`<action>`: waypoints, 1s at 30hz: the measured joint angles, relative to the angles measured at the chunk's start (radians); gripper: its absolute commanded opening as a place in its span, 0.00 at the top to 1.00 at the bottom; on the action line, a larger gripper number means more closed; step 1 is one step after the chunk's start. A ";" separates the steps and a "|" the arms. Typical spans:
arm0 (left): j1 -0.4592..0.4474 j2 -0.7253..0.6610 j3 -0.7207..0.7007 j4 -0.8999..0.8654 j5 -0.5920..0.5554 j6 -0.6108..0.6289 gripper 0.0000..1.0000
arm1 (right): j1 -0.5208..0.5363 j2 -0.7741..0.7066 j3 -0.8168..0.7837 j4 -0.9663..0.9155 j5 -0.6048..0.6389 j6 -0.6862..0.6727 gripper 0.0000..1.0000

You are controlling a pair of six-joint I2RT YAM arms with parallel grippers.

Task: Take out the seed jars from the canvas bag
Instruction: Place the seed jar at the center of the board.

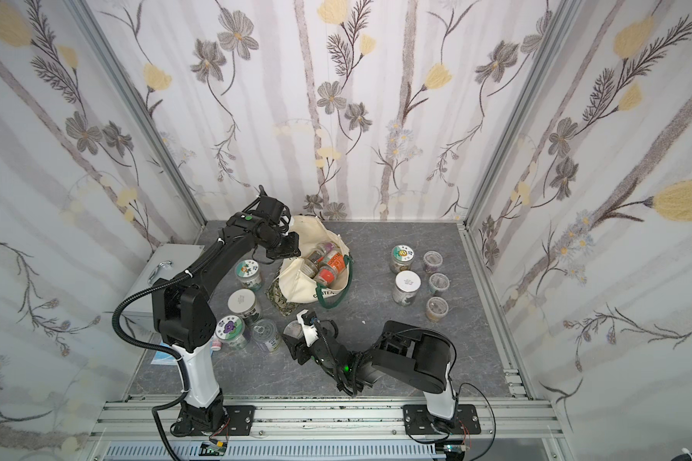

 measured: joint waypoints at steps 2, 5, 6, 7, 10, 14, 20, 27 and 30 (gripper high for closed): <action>0.000 0.000 -0.001 0.000 -0.001 0.000 0.93 | -0.006 0.019 0.000 0.029 -0.011 0.013 0.44; 0.000 0.000 -0.001 0.001 -0.002 0.000 0.93 | -0.016 0.063 0.002 0.065 -0.034 0.031 0.44; 0.000 0.000 -0.001 0.001 -0.002 0.000 0.93 | -0.022 0.080 0.004 0.072 -0.043 0.038 0.44; 0.000 0.000 -0.001 0.001 -0.002 0.000 0.93 | -0.026 0.090 0.006 0.072 -0.043 0.044 0.44; 0.000 0.000 -0.001 0.000 -0.003 -0.001 0.93 | -0.036 0.116 0.021 0.091 -0.050 0.051 0.44; 0.000 0.000 -0.001 0.000 -0.008 -0.003 0.93 | -0.037 0.141 0.035 0.117 -0.074 0.060 0.44; 0.000 0.005 -0.001 0.002 -0.009 -0.023 0.93 | -0.042 0.175 0.059 0.148 -0.094 0.061 0.40; 0.000 0.013 -0.001 0.008 -0.008 -0.028 0.93 | -0.037 0.181 0.072 0.130 -0.122 0.069 0.18; 0.000 0.013 0.000 0.008 -0.008 -0.029 0.93 | -0.035 0.172 0.071 0.106 -0.127 0.069 0.14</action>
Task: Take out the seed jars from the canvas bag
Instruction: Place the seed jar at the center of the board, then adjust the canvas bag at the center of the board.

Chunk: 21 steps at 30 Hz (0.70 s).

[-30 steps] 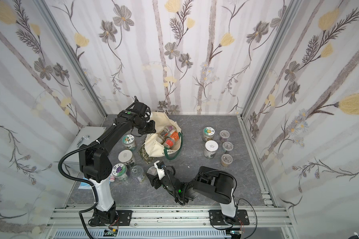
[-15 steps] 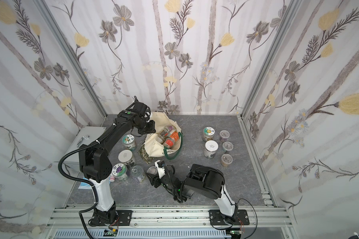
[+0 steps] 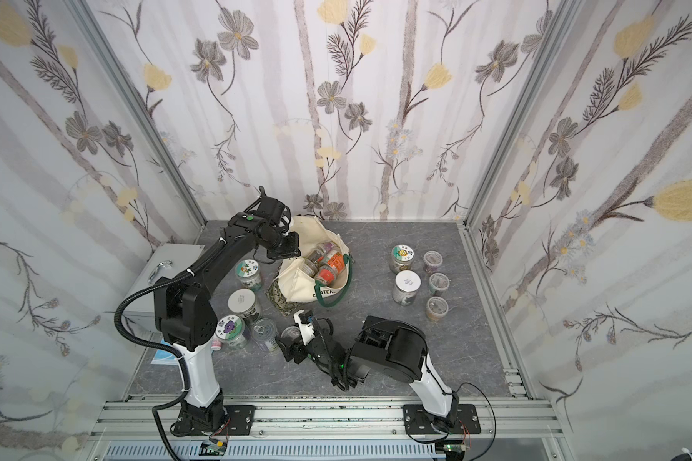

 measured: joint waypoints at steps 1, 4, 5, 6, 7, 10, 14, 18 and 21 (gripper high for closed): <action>0.000 0.000 0.000 0.000 0.000 -0.001 0.93 | 0.000 -0.009 -0.003 -0.008 0.000 0.000 0.12; 0.000 -0.005 0.000 -0.002 -0.001 -0.002 0.93 | 0.000 -0.057 -0.024 -0.026 0.003 0.000 0.07; 0.000 -0.007 0.000 -0.003 -0.001 -0.002 0.93 | 0.000 -0.076 -0.035 -0.030 0.006 0.000 0.06; 0.000 -0.009 0.000 -0.005 -0.002 -0.002 0.93 | 0.000 -0.101 -0.048 -0.039 0.008 0.003 0.05; -0.002 -0.011 0.000 -0.006 -0.003 -0.002 0.93 | -0.001 -0.130 -0.060 -0.054 0.008 0.006 0.02; -0.013 -0.018 0.000 -0.008 -0.014 -0.002 0.93 | -0.006 -0.251 -0.104 -0.111 0.009 0.008 0.00; -0.039 -0.029 0.000 -0.012 -0.039 0.011 0.93 | -0.031 -0.456 -0.163 -0.227 0.008 0.027 0.00; -0.056 -0.040 0.003 -0.015 -0.054 0.039 0.93 | -0.057 -0.723 -0.194 -0.401 0.009 0.046 0.00; -0.060 -0.028 0.045 -0.019 -0.059 0.063 0.94 | -0.092 -0.874 -0.159 -0.552 0.015 0.057 0.01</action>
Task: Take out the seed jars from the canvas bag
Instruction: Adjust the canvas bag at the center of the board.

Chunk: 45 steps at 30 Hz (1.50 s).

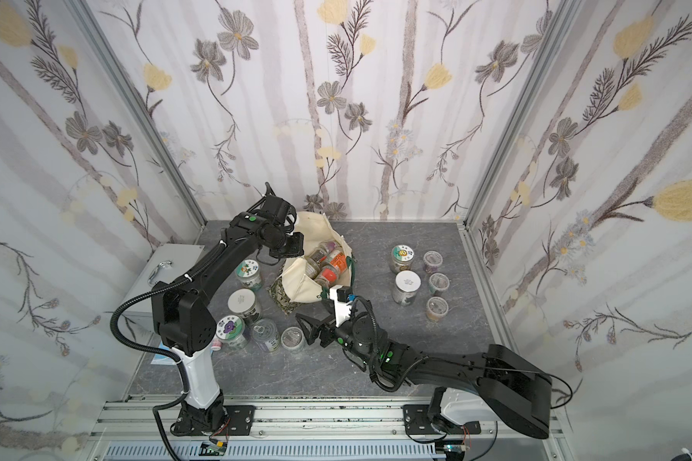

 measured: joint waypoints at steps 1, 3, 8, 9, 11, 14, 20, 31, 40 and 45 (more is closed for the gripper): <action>0.000 0.013 0.030 -0.001 -0.002 0.011 0.94 | -0.022 -0.033 0.021 -0.058 0.010 0.004 0.01; -0.003 0.046 0.094 -0.005 -0.002 0.027 0.94 | -0.084 -0.085 0.062 -0.172 0.019 0.022 0.03; -0.026 0.111 0.243 -0.025 -0.008 0.095 0.95 | -0.270 -0.145 0.151 -0.419 0.022 0.072 0.04; -0.035 0.113 0.254 -0.026 -0.014 0.111 0.96 | -0.302 -0.151 0.170 -0.464 0.019 0.078 0.04; -0.058 0.101 0.235 -0.015 -0.030 0.145 0.96 | -0.349 -0.158 0.198 -0.527 0.008 0.090 0.05; -0.089 0.034 0.102 0.043 -0.058 0.182 0.96 | -0.399 -0.156 0.251 -0.605 -0.018 0.100 0.05; -0.124 -0.135 -0.219 0.217 -0.129 0.204 0.97 | -0.411 -0.091 0.308 -0.692 -0.118 0.108 0.10; -0.159 -0.332 -0.540 0.389 -0.196 0.171 0.97 | -0.389 0.080 0.453 -0.748 -0.250 0.164 0.18; -0.160 -0.400 -0.649 0.481 -0.193 0.128 0.97 | -0.352 0.250 0.555 -0.749 -0.302 0.264 0.27; -0.160 -0.433 -0.675 0.489 -0.198 0.109 0.96 | -0.341 0.336 0.572 -0.774 -0.294 0.302 0.25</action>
